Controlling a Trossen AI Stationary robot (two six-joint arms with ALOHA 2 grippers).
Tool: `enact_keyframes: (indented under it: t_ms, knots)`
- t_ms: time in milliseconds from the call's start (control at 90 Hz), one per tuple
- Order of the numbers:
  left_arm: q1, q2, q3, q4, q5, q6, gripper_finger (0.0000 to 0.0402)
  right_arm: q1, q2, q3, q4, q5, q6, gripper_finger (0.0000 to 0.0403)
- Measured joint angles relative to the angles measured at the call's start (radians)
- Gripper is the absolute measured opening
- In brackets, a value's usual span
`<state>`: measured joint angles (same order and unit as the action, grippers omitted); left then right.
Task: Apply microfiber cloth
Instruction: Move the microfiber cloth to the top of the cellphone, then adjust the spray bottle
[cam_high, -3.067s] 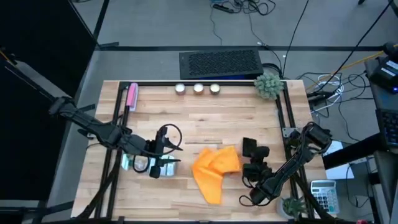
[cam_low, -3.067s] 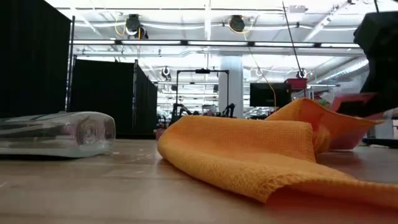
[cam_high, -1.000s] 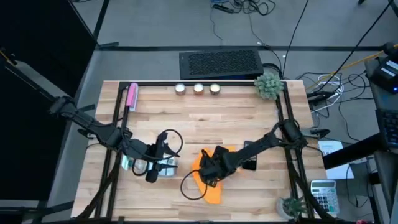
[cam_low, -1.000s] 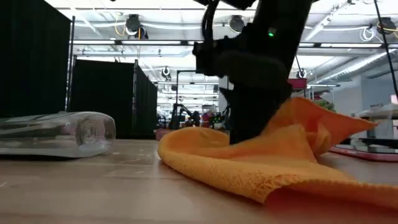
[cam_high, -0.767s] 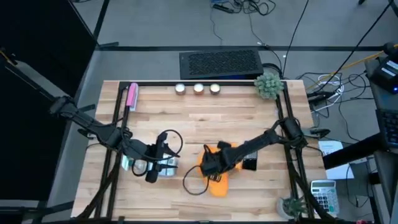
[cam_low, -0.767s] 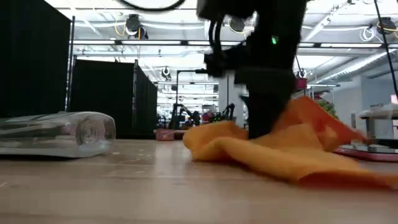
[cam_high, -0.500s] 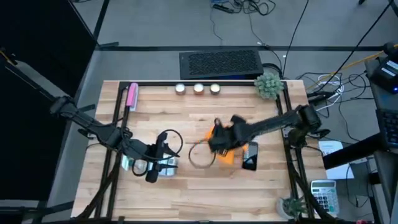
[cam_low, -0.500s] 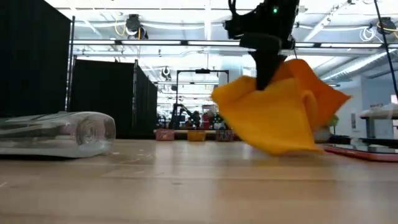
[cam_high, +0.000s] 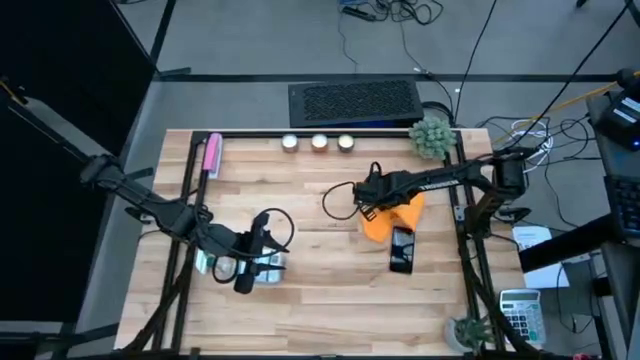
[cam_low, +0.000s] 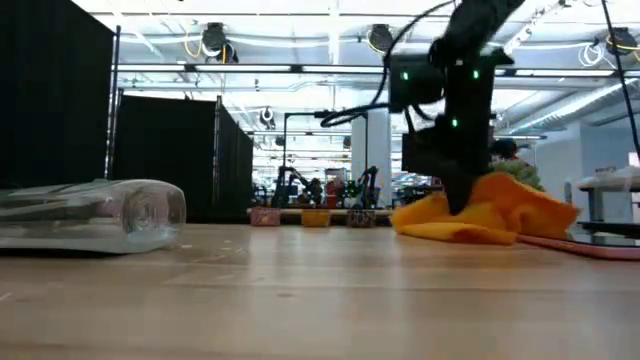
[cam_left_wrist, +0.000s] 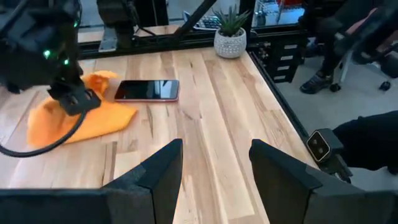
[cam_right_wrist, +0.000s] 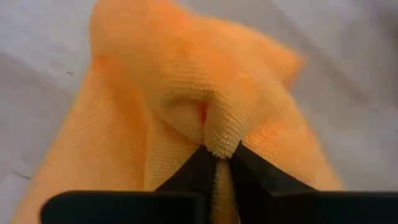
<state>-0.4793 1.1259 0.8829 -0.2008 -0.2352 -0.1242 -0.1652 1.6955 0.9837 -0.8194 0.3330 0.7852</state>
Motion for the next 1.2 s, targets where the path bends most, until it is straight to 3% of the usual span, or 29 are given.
enact_keyframes:
  t_ms: [156, 400, 478, 611, 778, 956, 1200]
  knots:
    - [0.0, 0.0, 0.0, -0.001, 0.0, 0.0, 0.0171, -0.007, -0.034, 0.039, -0.067, 0.0, -0.054, 0.0135]
    - [-0.003, 0.0, 0.0, -0.102, 0.0, -0.061, 0.0171, 0.026, -0.195, 0.186, -0.171, 0.003, -0.11, 0.0231]
    - [-0.02, 0.0, 0.0, -0.182, -0.001, -0.132, 0.0171, 0.07, -0.247, 0.197, -0.076, -0.004, -0.103, 0.0246]
    - [-0.081, 0.0, -0.002, -0.317, -0.006, -0.28, 0.0171, 0.195, -0.27, 0.179, 0.26, -0.049, -0.161, 0.0254]
    - [-0.198, 0.0, -0.027, -0.419, -0.058, -0.468, 0.0171, 0.358, -0.153, 0.173, 0.651, -0.052, -0.305, 0.025]
    - [-0.329, 0.0, -0.027, -0.589, -0.122, -0.686, 0.0171, 0.432, 0.05, 0.177, 1.011, -0.051, -0.383, 0.0247]
    - [-0.496, 0.0, -0.043, -0.718, -0.172, -0.951, 0.0171, 0.443, 0.369, 0.437, 1.04, -0.071, -0.497, 0.0247]
